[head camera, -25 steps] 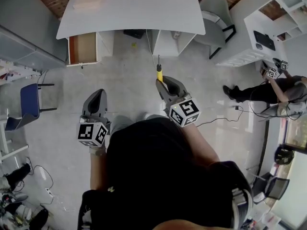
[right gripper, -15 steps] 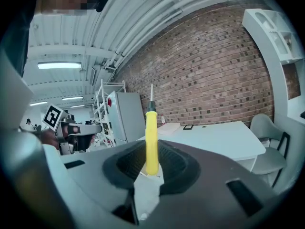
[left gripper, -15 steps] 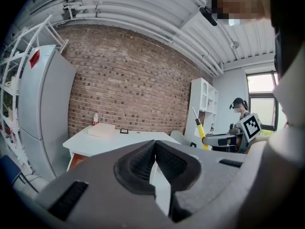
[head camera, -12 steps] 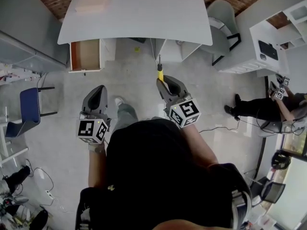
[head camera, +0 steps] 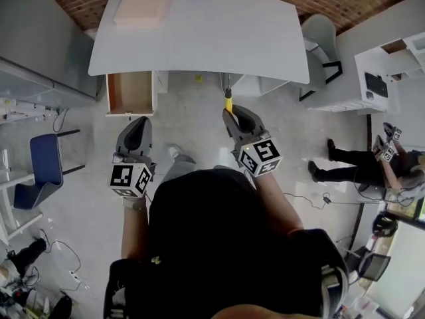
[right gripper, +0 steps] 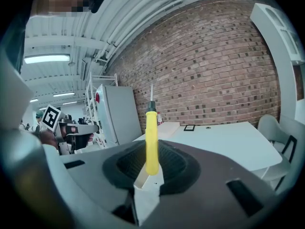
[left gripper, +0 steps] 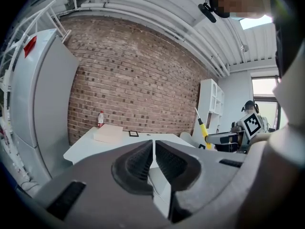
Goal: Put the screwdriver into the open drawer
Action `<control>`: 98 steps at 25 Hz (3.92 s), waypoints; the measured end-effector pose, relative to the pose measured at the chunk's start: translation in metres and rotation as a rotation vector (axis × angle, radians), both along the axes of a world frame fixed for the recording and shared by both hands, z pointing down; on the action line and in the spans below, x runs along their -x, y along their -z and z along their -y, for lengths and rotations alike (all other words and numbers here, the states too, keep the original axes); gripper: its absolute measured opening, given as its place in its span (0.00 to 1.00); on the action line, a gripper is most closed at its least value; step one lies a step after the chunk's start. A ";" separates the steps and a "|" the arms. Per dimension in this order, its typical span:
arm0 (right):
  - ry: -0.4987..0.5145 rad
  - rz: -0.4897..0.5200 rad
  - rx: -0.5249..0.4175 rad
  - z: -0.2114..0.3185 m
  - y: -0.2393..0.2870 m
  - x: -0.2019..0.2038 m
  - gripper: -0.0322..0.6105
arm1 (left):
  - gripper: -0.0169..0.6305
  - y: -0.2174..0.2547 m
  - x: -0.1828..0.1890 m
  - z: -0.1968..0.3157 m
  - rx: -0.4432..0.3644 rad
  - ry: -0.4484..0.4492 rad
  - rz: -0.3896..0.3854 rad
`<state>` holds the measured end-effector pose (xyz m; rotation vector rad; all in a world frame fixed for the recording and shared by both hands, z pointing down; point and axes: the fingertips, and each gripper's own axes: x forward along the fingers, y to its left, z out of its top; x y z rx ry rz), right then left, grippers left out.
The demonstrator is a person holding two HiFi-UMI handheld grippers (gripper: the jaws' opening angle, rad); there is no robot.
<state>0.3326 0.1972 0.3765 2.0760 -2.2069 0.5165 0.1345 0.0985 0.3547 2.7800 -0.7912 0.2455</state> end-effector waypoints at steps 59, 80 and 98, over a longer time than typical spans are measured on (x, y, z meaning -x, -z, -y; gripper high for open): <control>1.222 -0.327 0.754 0.336 -0.371 0.309 0.18 | 0.03 -0.158 0.257 0.050 0.480 1.167 0.036; 1.165 -0.528 1.004 0.330 -0.540 0.309 0.18 | 0.03 -0.226 0.257 -0.012 0.694 1.301 -0.015; 1.088 -0.590 1.098 0.337 -0.603 0.302 0.20 | 0.03 -0.248 0.273 -0.030 0.753 1.363 -0.039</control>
